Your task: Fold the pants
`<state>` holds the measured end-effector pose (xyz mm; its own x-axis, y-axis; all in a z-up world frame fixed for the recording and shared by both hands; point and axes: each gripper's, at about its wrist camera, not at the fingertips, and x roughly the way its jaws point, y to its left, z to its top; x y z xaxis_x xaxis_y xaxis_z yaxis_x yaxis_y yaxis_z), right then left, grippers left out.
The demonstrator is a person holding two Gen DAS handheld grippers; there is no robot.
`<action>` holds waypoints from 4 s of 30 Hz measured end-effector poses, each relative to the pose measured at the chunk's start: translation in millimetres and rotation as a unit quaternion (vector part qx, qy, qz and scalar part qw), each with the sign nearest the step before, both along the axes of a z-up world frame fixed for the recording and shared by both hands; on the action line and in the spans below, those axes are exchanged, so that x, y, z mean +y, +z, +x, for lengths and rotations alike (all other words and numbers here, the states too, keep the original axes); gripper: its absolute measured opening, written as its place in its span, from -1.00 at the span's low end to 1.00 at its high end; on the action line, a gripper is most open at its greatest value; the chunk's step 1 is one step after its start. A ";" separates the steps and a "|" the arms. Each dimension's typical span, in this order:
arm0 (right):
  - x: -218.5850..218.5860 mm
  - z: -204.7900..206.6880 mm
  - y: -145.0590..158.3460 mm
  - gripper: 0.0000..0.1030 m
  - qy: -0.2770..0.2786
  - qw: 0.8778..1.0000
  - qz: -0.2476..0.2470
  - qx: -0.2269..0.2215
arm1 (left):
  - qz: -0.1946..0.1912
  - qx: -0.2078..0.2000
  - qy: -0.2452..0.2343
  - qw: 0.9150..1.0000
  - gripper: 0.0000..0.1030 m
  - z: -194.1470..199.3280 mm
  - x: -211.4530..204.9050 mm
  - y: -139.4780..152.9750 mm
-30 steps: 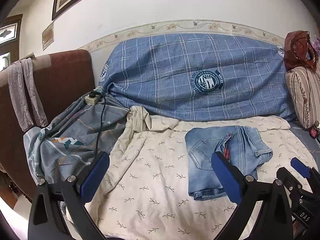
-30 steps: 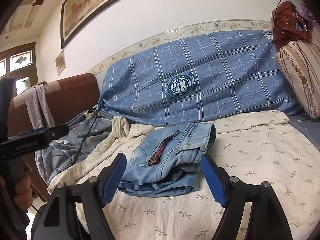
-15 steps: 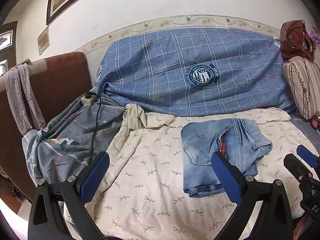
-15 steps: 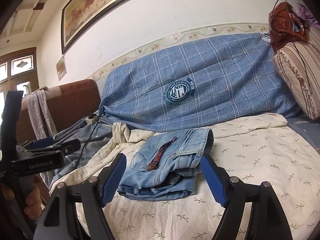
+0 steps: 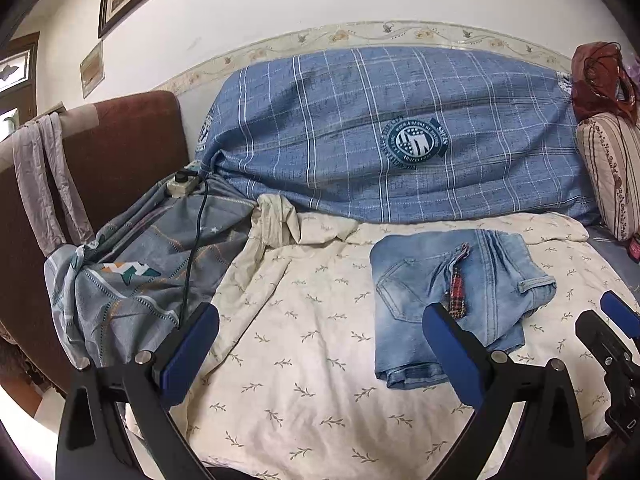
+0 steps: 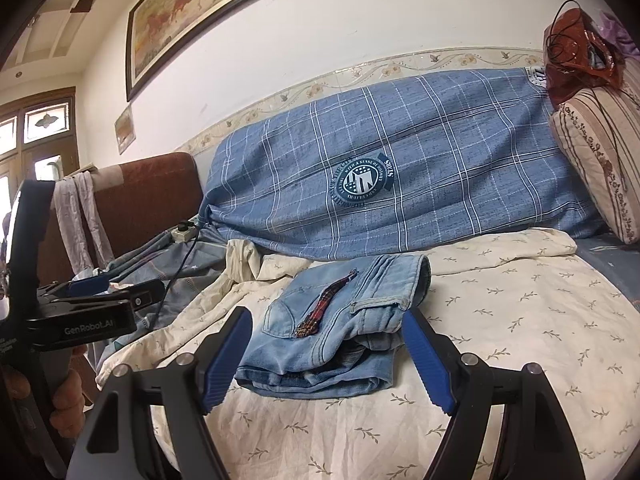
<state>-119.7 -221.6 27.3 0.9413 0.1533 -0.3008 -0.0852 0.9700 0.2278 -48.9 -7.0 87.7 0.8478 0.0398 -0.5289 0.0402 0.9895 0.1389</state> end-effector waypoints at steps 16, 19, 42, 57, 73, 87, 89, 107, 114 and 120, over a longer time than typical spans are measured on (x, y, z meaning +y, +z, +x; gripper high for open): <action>11.0 8.2 -5.1 0.55 0.006 1.000 -0.007 0.016 | 0.001 0.012 0.004 1.000 0.97 6.1 5.1 -11.0; 12.5 8.6 -5.8 0.55 0.006 1.000 -0.009 0.016 | 0.002 0.009 0.005 1.000 0.97 6.3 6.0 -11.6; 14.7 14.5 -9.1 0.55 0.008 1.000 -0.010 0.027 | -0.005 0.023 0.004 1.000 0.97 12.1 9.5 -13.3; 16.0 15.2 -9.7 0.55 0.010 0.999 -0.013 0.029 | -0.005 0.021 -0.006 1.000 0.97 11.0 7.7 -14.5; 17.5 13.5 -8.1 0.55 0.011 0.999 -0.016 0.026 | -0.011 0.025 -0.010 1.000 0.97 11.9 7.4 -21.2; 20.5 14.5 -9.1 0.55 0.009 0.999 -0.024 0.026 | -0.024 0.032 -0.014 0.999 0.97 21.1 10.8 -33.9; 21.1 17.1 -9.6 0.55 0.006 0.999 -0.028 0.026 | -0.025 0.034 -0.018 0.999 0.97 26.0 10.1 -38.9; 13.6 73.0 -12.4 0.55 0.000 0.998 -0.029 0.046 | -0.022 0.069 -0.017 0.997 0.97 76.6 18.1 -71.7; 32.2 70.0 -18.0 0.55 0.025 0.997 -0.054 0.055 | -0.014 0.075 -0.026 0.997 0.97 73.9 13.3 -77.3; 35.0 67.8 -20.6 0.55 0.028 0.996 -0.054 0.060 | -0.020 0.081 -0.014 0.996 0.97 75.7 20.7 -79.9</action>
